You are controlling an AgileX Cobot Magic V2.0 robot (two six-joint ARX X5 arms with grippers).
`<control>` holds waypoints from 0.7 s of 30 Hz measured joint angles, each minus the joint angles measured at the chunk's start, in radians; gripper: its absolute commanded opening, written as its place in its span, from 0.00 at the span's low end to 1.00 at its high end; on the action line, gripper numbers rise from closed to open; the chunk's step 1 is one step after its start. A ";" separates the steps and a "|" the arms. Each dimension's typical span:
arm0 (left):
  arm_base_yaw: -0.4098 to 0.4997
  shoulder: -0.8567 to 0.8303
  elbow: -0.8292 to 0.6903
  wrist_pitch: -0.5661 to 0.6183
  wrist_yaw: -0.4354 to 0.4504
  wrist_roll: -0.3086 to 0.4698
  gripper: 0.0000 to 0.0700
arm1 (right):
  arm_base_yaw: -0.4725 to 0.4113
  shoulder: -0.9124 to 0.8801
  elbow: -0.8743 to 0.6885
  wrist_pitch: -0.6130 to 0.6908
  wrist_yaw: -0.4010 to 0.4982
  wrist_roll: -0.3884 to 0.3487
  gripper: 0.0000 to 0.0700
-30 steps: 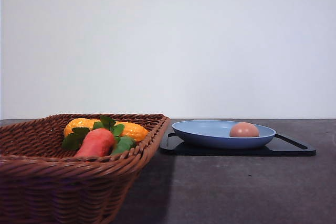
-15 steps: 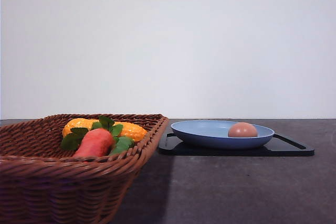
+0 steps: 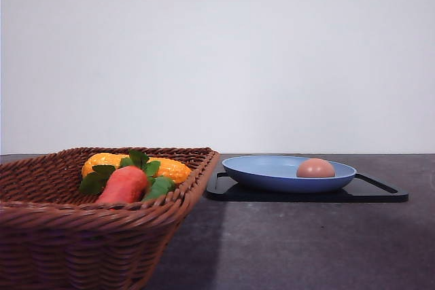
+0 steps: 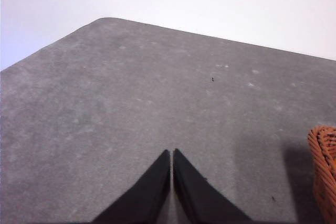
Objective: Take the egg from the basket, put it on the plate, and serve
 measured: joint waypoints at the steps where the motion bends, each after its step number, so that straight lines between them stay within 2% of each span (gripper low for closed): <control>1: 0.000 0.000 0.000 0.000 0.000 0.000 0.00 | -0.001 -0.010 -0.013 0.002 -0.003 0.000 0.00; 6: 0.000 0.000 0.000 0.000 0.000 0.000 0.00 | -0.001 -0.041 -0.059 0.006 -0.005 0.012 0.00; 13: 0.000 0.000 0.000 0.000 0.000 -0.002 0.00 | -0.001 -0.046 -0.071 0.010 -0.005 0.077 0.00; 21: 0.000 0.000 0.000 0.000 0.000 -0.002 0.00 | -0.001 -0.046 -0.072 0.012 -0.004 0.088 0.00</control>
